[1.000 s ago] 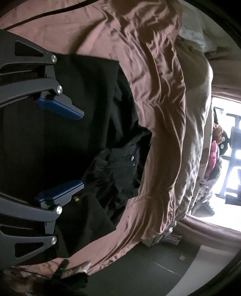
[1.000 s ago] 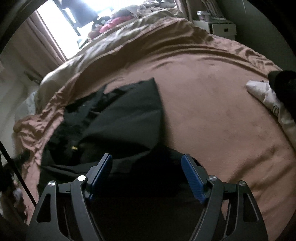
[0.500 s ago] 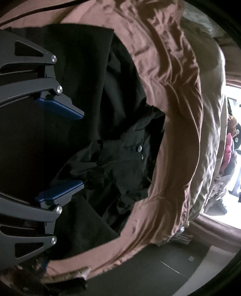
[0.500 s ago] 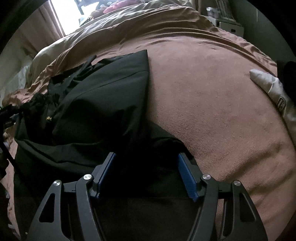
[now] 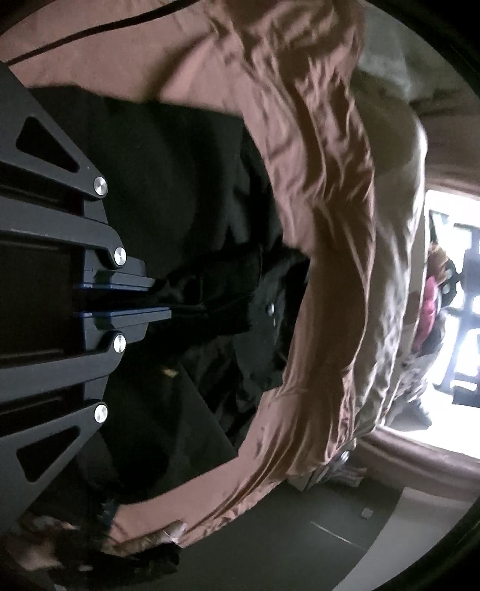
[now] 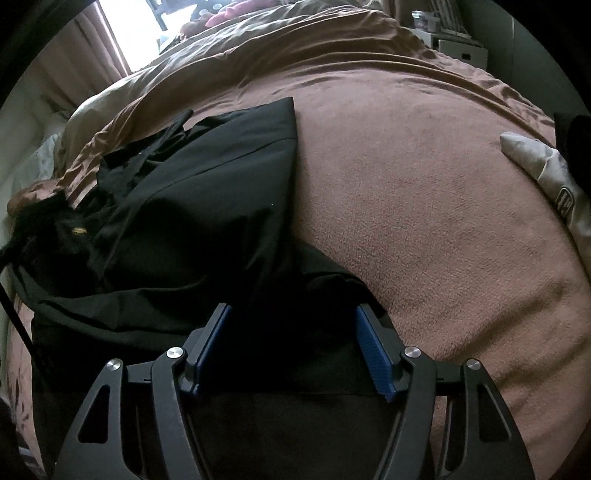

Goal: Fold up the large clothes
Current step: 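Pinch the shirt body with the left gripper and adjust the fold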

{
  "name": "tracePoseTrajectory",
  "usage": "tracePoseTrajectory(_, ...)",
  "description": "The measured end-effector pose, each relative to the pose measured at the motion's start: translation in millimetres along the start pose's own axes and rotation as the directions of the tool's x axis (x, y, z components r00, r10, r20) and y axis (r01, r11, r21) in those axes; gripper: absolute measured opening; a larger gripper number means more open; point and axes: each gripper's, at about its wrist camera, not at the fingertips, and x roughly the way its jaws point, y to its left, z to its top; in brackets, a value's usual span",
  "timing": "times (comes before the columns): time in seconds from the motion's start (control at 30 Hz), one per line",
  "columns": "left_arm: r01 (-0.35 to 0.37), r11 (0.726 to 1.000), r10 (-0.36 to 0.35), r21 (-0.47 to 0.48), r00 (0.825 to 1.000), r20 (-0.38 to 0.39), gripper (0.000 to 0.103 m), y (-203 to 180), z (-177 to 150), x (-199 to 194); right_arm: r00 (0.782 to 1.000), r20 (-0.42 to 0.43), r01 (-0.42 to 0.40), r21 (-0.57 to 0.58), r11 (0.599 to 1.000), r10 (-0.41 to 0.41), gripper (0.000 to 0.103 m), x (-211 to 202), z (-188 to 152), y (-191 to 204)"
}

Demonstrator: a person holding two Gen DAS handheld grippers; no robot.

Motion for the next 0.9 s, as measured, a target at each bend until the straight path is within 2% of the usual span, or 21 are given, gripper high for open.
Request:
tracePoseTrajectory(0.07, 0.0, 1.0, 0.0, -0.021, 1.0, -0.012, 0.008, 10.5, -17.5, -16.5, 1.0, -0.003, -0.004, 0.006, 1.0, 0.004, 0.066, -1.3, 0.5, -1.0)
tracePoseTrajectory(0.13, 0.014, 0.999, -0.015, -0.031, 1.0, -0.027, 0.014, 18.4, -27.6, -25.3, 1.0, -0.003, -0.008, 0.008, 1.0, 0.008, 0.066, -2.1, 0.5, -2.4)
tracePoseTrajectory(0.17, 0.025, 0.999, -0.026, -0.029, 0.999, -0.037, 0.019, 23.0, -32.9, -29.7, 1.0, -0.003, -0.012, 0.011, 1.0, 0.012, 0.066, -2.4, 0.1, -3.5)
tracePoseTrajectory(0.2, 0.026, 0.999, -0.027, -0.03, 0.999, -0.043, 0.031, 26.9, -36.5, -32.3, 1.0, -0.003, -0.014, 0.013, 1.0, 0.014, 0.066, -3.2, -0.1, -3.9)
tracePoseTrajectory(0.27, 0.006, 0.999, -0.008, -0.046, 0.999, -0.038, 0.047, 37.4, -43.2, -40.7, 1.0, -0.004, -0.019, 0.009, 1.0, 0.019, 0.066, -3.8, -0.9, -5.1)
tracePoseTrajectory(0.3, 0.003, 0.998, -0.005, -0.069, 1.0, -0.026, 0.049, 45.5, -47.5, -47.4, 1.0, -0.004, -0.022, 0.009, 1.0, 0.022, 0.066, -4.2, -1.3, -5.7)
tracePoseTrajectory(0.43, 0.048, 0.983, -0.054, -0.18, 0.998, -0.026, 0.05, 76.0, -62.9, -59.4, 1.0, -0.01, -0.029, 0.013, 0.999, 0.03, 0.066, -5.4, -1.1, -8.1)
tracePoseTrajectory(0.53, 0.013, 0.977, -0.022, -0.211, 0.999, -0.039, 0.05, 94.0, -70.5, -62.4, 0.999, -0.014, -0.029, 0.016, 0.999, 0.029, 0.066, -6.5, -1.3, -8.0)
tracePoseTrajectory(0.63, 0.01, 0.97, -0.024, -0.245, 0.998, -0.053, 0.05, 107.1, -72.8, -58.6, 0.999, -0.017, -0.034, 0.017, 0.999, 0.035, 0.066, -7.5, -1.6, -8.7)
tracePoseTrajectory(0.73, -0.011, 0.973, -0.009, -0.232, 0.996, -0.087, 0.05, 110.5, -77.0, -48.9, 0.999, -0.025, -0.044, 0.013, 0.999, 0.045, 0.066, -8.0, -1.3, -10.2)
tracePoseTrajectory(0.9, -0.05, 0.974, 0.011, -0.222, 0.984, -0.176, 0.05, 109.8, -101.8, -27.4, 0.999, -0.026, -0.04, 0.006, 0.999, 0.04, 0.066, -8.3, -2.7, -9.7)
